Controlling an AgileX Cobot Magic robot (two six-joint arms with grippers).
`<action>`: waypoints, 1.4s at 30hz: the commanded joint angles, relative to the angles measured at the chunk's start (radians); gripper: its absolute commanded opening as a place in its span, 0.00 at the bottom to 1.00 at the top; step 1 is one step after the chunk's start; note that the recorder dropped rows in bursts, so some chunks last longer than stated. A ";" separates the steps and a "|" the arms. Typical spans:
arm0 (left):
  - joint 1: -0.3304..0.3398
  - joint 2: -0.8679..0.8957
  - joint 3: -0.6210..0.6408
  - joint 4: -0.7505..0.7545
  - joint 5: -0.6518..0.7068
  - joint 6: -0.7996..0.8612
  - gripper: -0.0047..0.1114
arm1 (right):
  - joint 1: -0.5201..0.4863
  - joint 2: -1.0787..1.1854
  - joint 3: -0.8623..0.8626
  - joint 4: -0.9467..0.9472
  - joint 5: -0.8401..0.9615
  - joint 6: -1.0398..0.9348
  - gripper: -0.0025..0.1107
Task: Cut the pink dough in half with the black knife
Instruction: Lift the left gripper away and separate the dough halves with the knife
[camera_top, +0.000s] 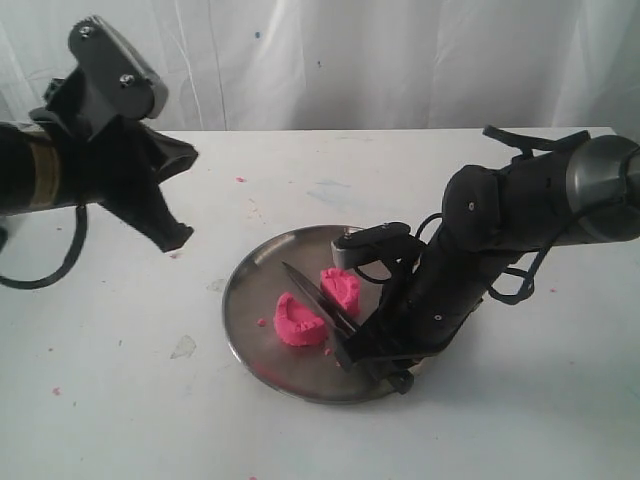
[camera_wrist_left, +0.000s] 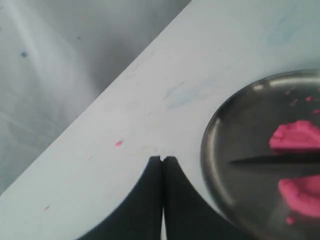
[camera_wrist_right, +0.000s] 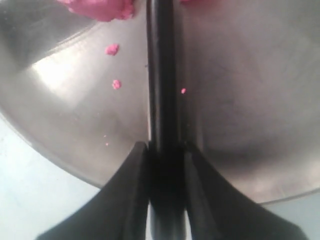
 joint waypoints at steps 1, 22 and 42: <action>0.000 -0.170 0.121 0.003 0.275 -0.014 0.04 | -0.003 0.028 0.010 -0.028 -0.025 0.003 0.02; 0.000 -0.946 0.456 -0.023 0.984 0.066 0.04 | 0.101 -0.076 -0.016 -0.088 0.127 -0.007 0.02; -0.043 -0.924 0.585 0.134 0.397 0.137 0.04 | 0.106 -0.334 0.072 -0.339 0.036 0.317 0.02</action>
